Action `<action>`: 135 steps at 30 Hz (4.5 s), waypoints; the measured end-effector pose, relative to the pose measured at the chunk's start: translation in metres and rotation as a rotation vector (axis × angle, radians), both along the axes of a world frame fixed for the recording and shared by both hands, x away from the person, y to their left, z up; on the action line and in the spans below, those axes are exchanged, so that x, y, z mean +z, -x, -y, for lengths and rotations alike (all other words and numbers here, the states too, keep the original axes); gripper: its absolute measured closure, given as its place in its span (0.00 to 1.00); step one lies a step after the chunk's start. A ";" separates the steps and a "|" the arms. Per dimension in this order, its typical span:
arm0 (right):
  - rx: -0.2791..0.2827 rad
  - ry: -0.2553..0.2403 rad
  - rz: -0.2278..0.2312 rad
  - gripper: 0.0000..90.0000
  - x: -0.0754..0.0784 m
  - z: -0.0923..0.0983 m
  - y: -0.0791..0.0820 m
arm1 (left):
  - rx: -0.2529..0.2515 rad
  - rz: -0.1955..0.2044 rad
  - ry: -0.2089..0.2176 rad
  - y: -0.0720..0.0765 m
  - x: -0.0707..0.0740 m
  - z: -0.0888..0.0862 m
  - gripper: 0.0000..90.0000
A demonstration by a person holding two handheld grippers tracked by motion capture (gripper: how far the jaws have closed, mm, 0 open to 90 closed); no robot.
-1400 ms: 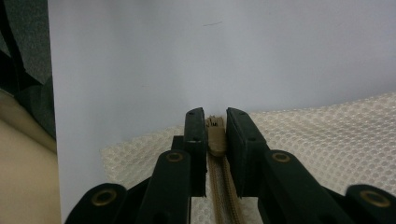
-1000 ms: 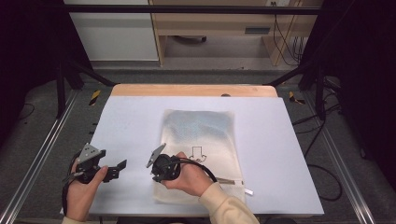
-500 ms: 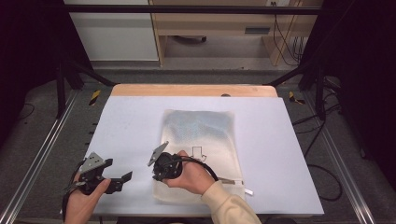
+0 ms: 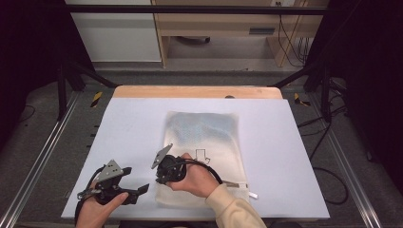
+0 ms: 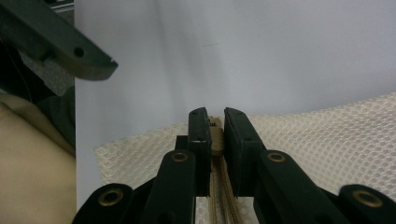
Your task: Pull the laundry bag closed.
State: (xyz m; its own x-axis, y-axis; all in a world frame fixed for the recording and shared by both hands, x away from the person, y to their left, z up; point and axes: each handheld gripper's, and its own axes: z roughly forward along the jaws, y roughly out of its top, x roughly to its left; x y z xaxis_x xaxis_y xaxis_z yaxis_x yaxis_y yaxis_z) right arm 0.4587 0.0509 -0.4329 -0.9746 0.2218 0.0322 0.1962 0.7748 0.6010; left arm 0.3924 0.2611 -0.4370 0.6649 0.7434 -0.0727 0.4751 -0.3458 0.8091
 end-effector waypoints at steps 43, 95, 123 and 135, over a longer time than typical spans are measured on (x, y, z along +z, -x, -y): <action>0.005 -0.057 0.027 0.91 0.020 0.008 0.002 | -0.175 -0.190 0.059 -0.027 -0.032 0.046 0.38; 0.008 -0.067 0.040 0.91 0.022 0.011 0.002 | -0.271 -0.261 0.146 -0.047 -0.041 0.047 0.86; -0.008 0.020 0.076 0.91 0.021 0.016 0.007 | -0.234 -0.238 0.122 -0.047 -0.038 0.043 0.95; -0.018 0.063 0.067 0.91 0.014 0.030 0.004 | -0.243 -0.235 0.133 -0.046 -0.036 0.043 0.95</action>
State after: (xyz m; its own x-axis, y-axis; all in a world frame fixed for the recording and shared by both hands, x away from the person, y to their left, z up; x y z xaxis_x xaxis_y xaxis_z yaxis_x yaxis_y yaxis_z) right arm 0.4545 0.0206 -0.4188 -0.9700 0.2385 -0.0477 0.1710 0.8082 0.5636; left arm 0.4389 0.2183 -0.4732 0.7750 0.5392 -0.3296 0.5700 -0.3711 0.7331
